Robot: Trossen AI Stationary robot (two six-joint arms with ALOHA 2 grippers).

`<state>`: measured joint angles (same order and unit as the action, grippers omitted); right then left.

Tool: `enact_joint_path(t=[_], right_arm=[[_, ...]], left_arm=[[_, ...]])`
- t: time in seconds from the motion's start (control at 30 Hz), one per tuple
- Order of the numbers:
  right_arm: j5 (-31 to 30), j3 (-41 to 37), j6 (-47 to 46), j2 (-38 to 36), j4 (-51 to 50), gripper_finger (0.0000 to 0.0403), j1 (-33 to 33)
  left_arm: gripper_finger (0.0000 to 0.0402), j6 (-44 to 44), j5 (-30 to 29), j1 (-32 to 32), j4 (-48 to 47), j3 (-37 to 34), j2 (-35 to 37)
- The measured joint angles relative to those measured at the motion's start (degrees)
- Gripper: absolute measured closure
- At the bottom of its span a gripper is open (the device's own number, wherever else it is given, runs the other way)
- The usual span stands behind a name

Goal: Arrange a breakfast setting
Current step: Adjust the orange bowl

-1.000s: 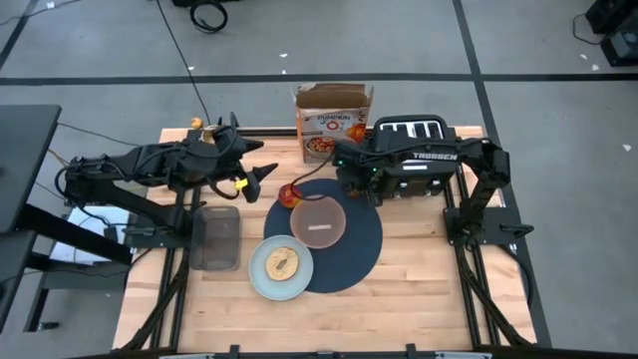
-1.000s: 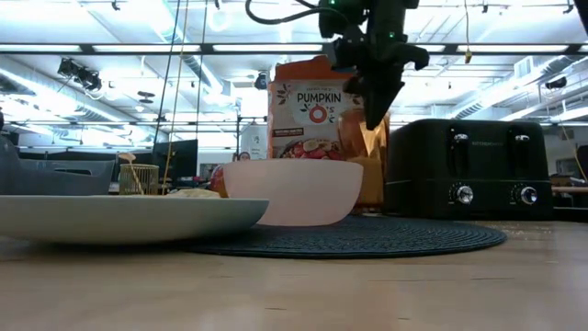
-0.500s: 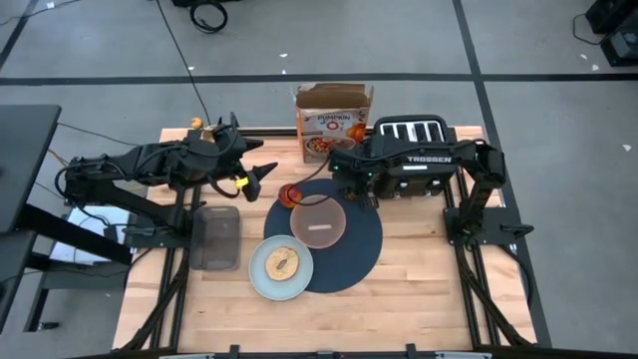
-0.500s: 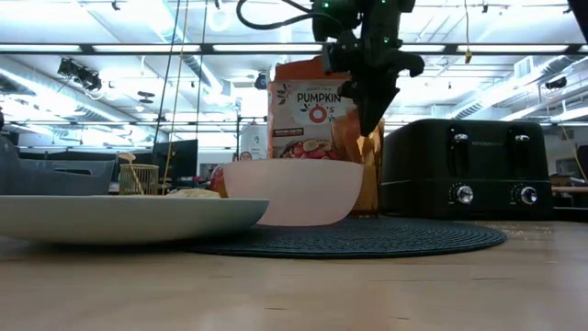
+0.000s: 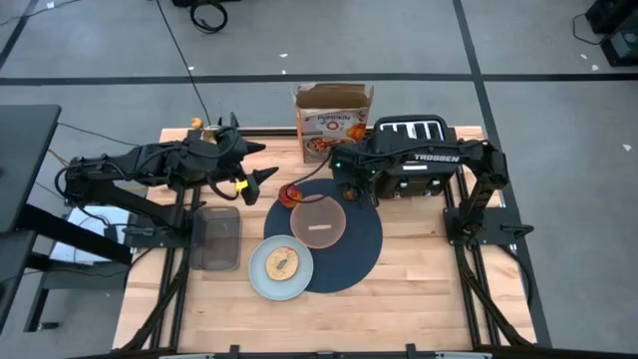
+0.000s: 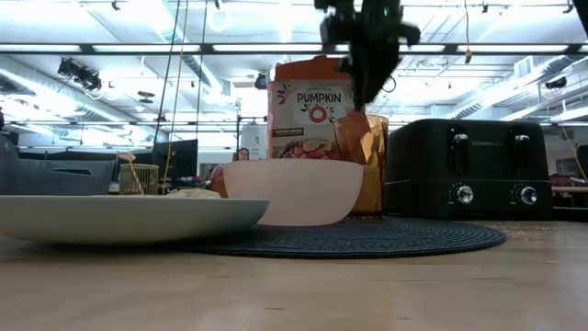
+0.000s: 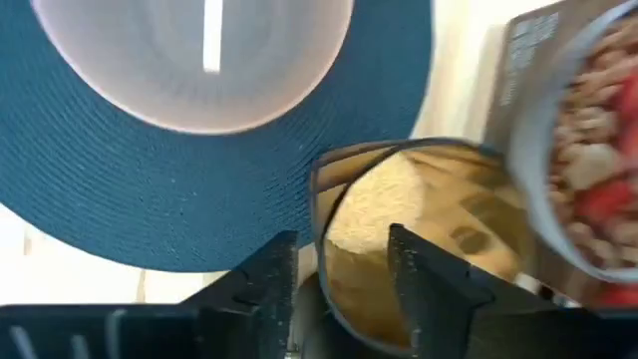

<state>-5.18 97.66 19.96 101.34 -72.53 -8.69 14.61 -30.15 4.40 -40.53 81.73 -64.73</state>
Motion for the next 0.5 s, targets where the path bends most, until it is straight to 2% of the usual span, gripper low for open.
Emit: enact_joint_path(t=[0.1, 0.2, 0.3, 0.5], right_arm=[[-1.26, 5.40, -2.28, -0.02, -0.99, 0.0214, 1.19], [1.81, 8.93, -3.68, -0.20, 2.61, 0.0201, 3.06], [5.05, 9.17, -2.69, -0.03, 7.97, 0.0198, 5.83], [3.07, 9.08, -5.30, 6.65, 10.15, 0.0199, 10.36]], left_arm=[[0.0088, 0.12, 1.00, 0.18, 0.02, 0.00, 0.00], [0.0088, 0.13, 1.10, 1.06, 0.61, 0.00, 0.00], [0.0088, -0.87, 3.29, 2.80, 2.85, 0.00, 0.00], [0.0088, -1.55, 4.41, 8.81, 4.51, 0.00, 0.00]])
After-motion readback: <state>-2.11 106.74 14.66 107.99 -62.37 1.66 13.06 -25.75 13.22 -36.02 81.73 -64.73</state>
